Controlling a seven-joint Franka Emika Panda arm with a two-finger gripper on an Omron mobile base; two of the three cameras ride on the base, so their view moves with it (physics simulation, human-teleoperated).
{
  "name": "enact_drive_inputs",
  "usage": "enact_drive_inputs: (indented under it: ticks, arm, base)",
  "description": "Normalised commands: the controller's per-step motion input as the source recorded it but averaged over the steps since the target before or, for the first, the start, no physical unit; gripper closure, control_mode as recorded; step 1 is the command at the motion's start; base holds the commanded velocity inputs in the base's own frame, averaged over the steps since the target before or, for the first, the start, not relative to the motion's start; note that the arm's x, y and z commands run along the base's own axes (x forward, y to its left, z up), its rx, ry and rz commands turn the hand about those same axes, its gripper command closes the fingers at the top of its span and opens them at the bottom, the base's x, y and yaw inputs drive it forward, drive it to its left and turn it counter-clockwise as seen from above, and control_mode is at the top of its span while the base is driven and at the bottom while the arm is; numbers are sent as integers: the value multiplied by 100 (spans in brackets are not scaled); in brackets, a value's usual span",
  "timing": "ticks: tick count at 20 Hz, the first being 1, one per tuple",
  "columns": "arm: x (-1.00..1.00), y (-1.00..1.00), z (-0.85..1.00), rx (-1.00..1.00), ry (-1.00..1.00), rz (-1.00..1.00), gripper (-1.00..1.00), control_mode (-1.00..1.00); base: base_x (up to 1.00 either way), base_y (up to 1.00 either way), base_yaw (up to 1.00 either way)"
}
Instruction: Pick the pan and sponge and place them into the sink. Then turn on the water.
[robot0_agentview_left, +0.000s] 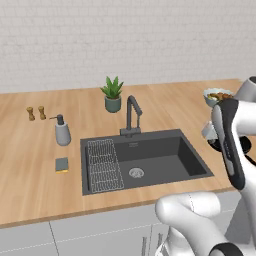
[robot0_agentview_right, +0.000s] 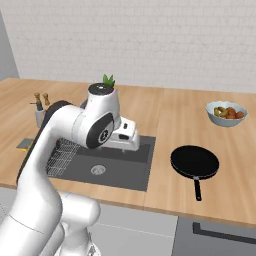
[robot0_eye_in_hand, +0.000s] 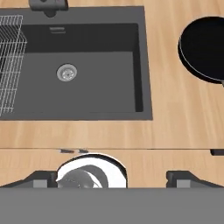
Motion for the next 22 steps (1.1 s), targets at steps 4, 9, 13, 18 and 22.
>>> enact_drive_inputs:
  ticks: [4, 9, 13, 18, 22]
  arm:
    - [-2, -93, -19, 0, 0, 0, -100, -100]
    - [-5, -78, -23, -3, 0, 0, -100, -100]
    - [0, -84, -37, -7, 0, 0, -100, -100]
    - [0, -96, -40, -5, 0, 0, -100, -100]
    - [0, -76, -32, -3, 0, 0, -100, -100]
  base:
    - [0, 0, 0]
    - [0, 0, 0]
    - [0, 0, 0]
    - [0, 0, 0]
    - [0, 0, 0]
